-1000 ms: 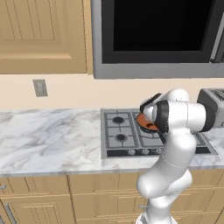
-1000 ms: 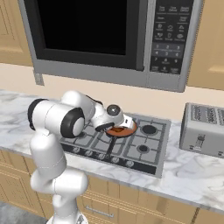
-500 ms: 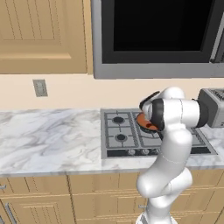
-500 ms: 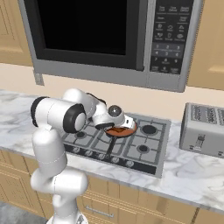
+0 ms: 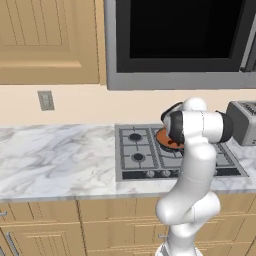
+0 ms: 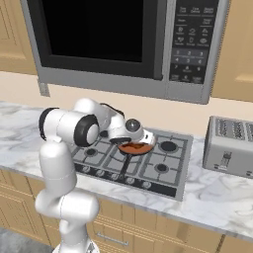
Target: Retrieve the chicken drumstick from the fridge and place it on the saucepan with marinade on the stove.
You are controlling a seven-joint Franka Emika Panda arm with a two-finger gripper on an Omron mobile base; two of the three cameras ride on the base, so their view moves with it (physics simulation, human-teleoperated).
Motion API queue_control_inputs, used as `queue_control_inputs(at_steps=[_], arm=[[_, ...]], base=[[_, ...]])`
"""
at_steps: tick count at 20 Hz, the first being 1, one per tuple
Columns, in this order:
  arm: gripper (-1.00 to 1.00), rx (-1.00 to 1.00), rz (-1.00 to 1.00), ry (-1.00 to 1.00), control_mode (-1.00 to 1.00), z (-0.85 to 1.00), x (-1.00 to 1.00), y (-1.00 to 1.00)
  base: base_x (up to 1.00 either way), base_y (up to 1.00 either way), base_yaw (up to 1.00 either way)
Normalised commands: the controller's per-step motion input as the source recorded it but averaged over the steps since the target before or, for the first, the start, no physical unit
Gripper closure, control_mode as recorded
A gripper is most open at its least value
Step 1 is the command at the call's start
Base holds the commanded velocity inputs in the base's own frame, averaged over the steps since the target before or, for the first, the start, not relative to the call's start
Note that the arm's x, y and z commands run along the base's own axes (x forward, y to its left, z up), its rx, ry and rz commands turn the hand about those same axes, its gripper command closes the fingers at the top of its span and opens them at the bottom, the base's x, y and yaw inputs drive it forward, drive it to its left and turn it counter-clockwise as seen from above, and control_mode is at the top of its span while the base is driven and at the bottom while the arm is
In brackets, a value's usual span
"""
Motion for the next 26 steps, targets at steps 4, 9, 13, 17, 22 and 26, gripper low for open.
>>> queue_control_inputs(at_steps=[4,9,13,17,22,26], arm=[[1.0,0.0,0.0,0.0,-1.0,-0.02,0.21,-0.03],[1.0,0.0,0.0,0.0,-1.0,-0.04,0.2,0.0],[-1.0,0.0,0.0,-0.01,-1.0,-0.07,0.19,0.0],[-1.0,0.0,0.0,0.0,-1.0,0.0,0.24,0.0],[-1.0,0.0,0.0,0.01,-1.0,0.0,0.29,0.0],[-1.0,0.0,0.0,0.0,-1.0,0.1,0.12,0.0]], base=[[0.0,0.0,0.0],[0.0,0.0,0.0],[0.0,0.0,0.0],[0.0,0.0,0.0],[0.0,0.0,0.0],[0.0,0.0,0.0]])
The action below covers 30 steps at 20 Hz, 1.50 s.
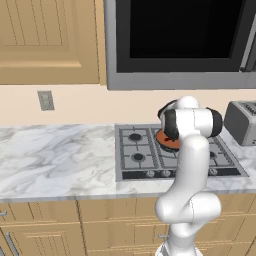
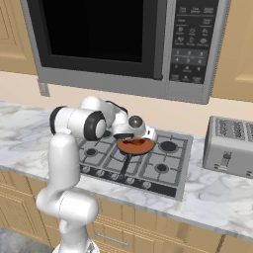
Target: Retrieve the chicken drumstick from the fridge and place it on the saucepan with marinade on the stove.
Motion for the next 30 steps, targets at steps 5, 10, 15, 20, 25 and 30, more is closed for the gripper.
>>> queue_control_inputs(at_steps=[5,10,15,20,25,30], arm=[[-1.0,0.0,-0.01,-0.04,-1.0,0.58,-0.1,0.07],[-1.0,0.01,-0.01,-0.17,-1.0,1.0,-0.64,0.26],[-1.0,0.0,0.0,-0.12,-1.0,0.92,-0.96,0.42],[-1.0,0.0,0.0,0.0,-1.0,0.45,-1.0,0.46],[-1.0,0.04,0.0,0.04,-1.0,1.0,-1.0,0.35],[-1.0,0.0,0.0,0.18,-1.0,1.0,-1.0,0.48]], base=[[0.0,0.0,0.0],[0.0,0.0,0.0],[0.0,0.0,0.0],[0.0,0.0,0.0],[0.0,0.0,0.0],[0.0,0.0,0.0]])
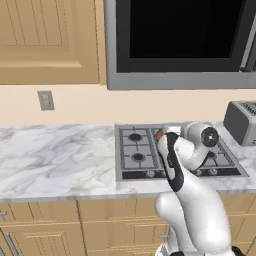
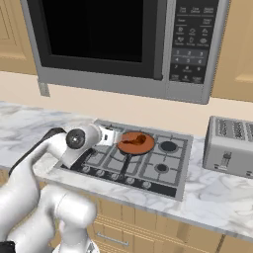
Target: Retrieve the chicken drumstick from the fridge and place it on the saucepan with marinade on the stove.
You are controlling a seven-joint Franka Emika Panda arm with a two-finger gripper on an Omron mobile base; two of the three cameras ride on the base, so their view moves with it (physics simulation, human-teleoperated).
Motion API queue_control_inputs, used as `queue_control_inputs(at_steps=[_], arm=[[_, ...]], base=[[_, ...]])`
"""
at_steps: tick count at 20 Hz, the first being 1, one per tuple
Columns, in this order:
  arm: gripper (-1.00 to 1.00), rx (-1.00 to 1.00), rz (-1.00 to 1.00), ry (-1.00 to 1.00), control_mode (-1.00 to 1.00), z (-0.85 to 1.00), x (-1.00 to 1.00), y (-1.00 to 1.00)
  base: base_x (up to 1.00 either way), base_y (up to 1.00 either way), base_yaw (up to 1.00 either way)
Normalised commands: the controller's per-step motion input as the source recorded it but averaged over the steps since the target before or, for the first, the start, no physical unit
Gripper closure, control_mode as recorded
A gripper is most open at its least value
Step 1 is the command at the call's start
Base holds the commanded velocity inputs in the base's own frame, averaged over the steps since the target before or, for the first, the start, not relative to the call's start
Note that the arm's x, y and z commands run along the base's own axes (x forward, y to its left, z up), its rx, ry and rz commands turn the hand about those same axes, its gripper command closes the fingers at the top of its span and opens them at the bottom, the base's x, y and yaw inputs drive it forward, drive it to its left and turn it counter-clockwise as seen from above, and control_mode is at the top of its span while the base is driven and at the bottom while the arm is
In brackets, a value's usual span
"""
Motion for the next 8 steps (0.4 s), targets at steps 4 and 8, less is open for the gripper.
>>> queue_control_inputs(at_steps=[4,8], arm=[[-1.0,0.0,0.0,0.27,-1.0,1.0,-1.0,0.55],[-1.0,-0.01,0.0,0.37,-1.0,1.0,-1.0,0.36]], base=[[0.0,0.0,0.0],[0.0,0.0,0.0]])
